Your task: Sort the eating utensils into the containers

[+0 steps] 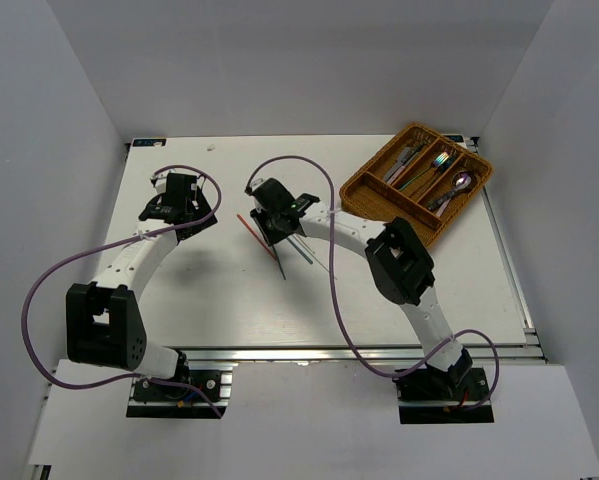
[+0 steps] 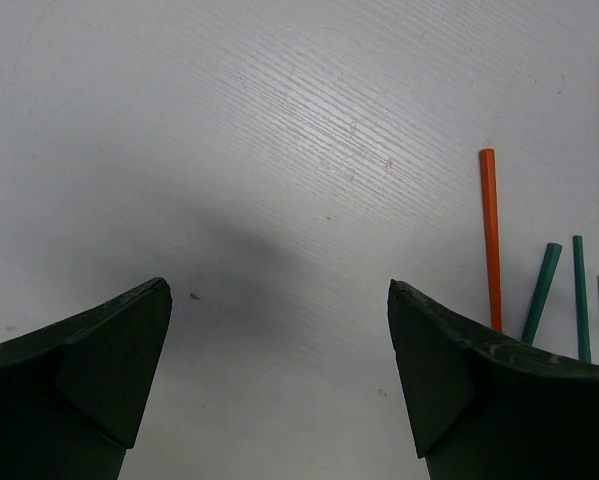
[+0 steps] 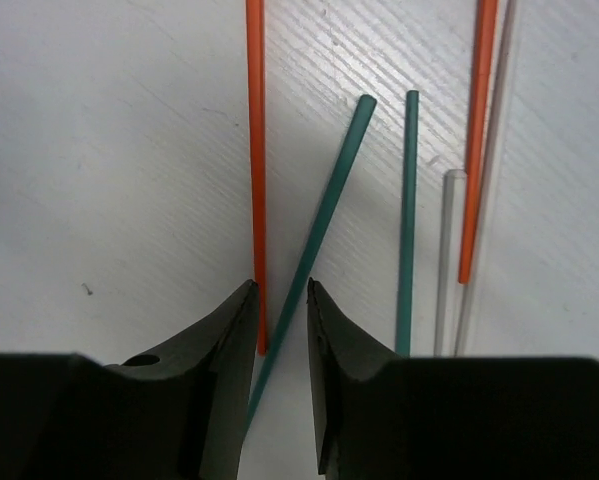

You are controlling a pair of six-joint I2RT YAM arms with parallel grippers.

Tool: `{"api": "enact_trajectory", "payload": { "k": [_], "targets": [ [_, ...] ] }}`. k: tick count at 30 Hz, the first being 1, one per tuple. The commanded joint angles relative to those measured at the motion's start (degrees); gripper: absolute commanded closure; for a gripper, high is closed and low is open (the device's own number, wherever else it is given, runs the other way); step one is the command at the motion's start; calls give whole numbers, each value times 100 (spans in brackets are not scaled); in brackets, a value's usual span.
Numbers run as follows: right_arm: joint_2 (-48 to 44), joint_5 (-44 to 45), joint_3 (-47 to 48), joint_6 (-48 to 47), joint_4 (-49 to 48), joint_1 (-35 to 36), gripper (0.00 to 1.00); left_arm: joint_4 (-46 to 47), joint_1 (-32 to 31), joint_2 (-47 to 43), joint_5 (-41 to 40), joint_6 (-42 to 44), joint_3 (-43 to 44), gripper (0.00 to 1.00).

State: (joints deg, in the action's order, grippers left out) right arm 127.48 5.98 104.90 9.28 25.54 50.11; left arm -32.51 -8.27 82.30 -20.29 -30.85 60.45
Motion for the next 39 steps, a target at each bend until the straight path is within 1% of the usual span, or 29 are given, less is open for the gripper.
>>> {"api": "enact_trajectory", "payload": {
  "k": [1,3,6,15,23,30,33,34,36,39],
  "targets": [
    [250,17,363,197,-67,16,68,87,-16,-48,61,35,-50,2],
    [479,79,687,162,117,52,68,87,-16,-48,78,35,-50,2],
    [655,254,812,136,153,69,68,78,-16,-65,113,35,-50,2],
    [656,606,637,39,66,69,69,96,-8,-144,131,44,-59,2],
    [945,361,681,4,250,78,70,96,-8,-153,105,53,-59,2],
    [1086,404,558,-5,311,69,70,96,-8,-153,113,62,-59,2],
    [1033,527,487,21,276,78,82,96,-16,-153,113,62,-68,2],
    [1024,588,479,30,302,78,90,96,-16,-153,113,62,-68,2],
    [954,624,470,39,311,69,99,96,-8,-153,113,62,-68,2],
    [647,501,365,118,110,52,100,105,-16,-153,131,62,-68,2]
  ]
}}
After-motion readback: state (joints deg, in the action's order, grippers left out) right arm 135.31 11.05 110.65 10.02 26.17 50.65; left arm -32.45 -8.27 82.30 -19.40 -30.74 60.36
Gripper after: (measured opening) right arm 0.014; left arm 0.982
